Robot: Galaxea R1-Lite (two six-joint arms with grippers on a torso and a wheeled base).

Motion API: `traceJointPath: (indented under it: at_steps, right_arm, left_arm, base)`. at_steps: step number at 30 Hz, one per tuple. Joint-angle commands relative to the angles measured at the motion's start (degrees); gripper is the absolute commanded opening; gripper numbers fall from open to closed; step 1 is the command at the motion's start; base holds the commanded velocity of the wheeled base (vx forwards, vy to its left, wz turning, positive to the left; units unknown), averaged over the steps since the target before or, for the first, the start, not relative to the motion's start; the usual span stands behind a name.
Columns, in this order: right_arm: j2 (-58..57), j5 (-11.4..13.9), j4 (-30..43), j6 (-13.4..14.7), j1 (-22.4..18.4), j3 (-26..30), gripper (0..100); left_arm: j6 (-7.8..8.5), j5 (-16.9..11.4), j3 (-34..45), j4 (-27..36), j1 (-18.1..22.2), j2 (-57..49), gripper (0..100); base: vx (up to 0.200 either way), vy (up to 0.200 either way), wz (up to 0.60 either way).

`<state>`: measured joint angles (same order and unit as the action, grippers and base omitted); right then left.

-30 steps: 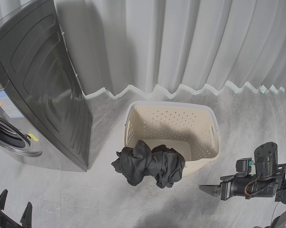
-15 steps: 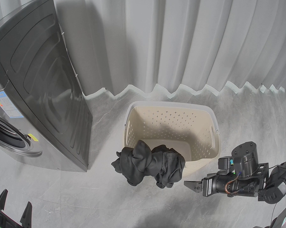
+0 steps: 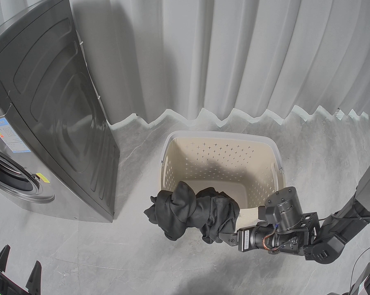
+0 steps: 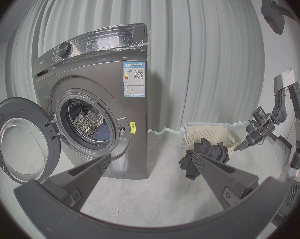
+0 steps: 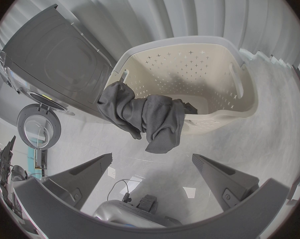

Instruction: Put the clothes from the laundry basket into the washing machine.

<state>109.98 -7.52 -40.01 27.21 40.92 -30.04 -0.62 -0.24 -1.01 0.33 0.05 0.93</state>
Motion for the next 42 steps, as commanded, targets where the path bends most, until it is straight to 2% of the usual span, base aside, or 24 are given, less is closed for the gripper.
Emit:
traceJointPath:
  at_steps: [1, 13, 16, 23, 28, 36, 42]
  right_arm:
    - [4.71, -0.21, -0.07, 0.65, 0.21, -2.66, 100]
    - [10.34, -0.30, -0.07, 1.36, -0.49, -7.76, 100]
    - [12.27, -1.44, -0.07, 1.36, -1.11, -10.39, 100]
    - [14.47, -1.53, -0.07, 1.44, -1.99, -13.12, 100]
    - [17.02, -1.53, -0.07, 4.17, -1.90, -16.54, 100]
    - [18.95, -1.62, -0.16, 4.52, -2.08, -18.83, 100]
    - [20.97, -3.55, -3.50, 4.34, -3.04, -20.41, 100]
  left_arm:
    - [0.01, -0.02, 1.01, 0.02, 0.04, -0.93, 100]
    - [-0.08, -0.02, 1.01, 0.02, 0.04, -0.84, 100]
    - [-0.17, -0.02, 1.01, 0.02, 0.04, -0.84, 100]
    - [-0.26, 0.07, 0.92, 0.02, 0.04, -0.93, 100]
    - [-0.26, 0.16, 1.01, 0.02, 0.04, -0.93, 100]
    - [-0.26, 0.24, 0.92, 0.02, 0.04, -0.84, 100]
    - [-0.43, 0.24, 1.01, 0.02, 0.04, -0.93, 100]
  base:
    - [0.000, 0.000, 0.00]
    - [0.000, 0.000, 0.00]
    - [0.000, 0.000, 0.00]
    - [0.000, 0.000, 0.00]
    - [0.000, 0.000, 0.00]
    - [0.000, 0.000, 0.00]
    - [0.000, 0.000, 0.00]
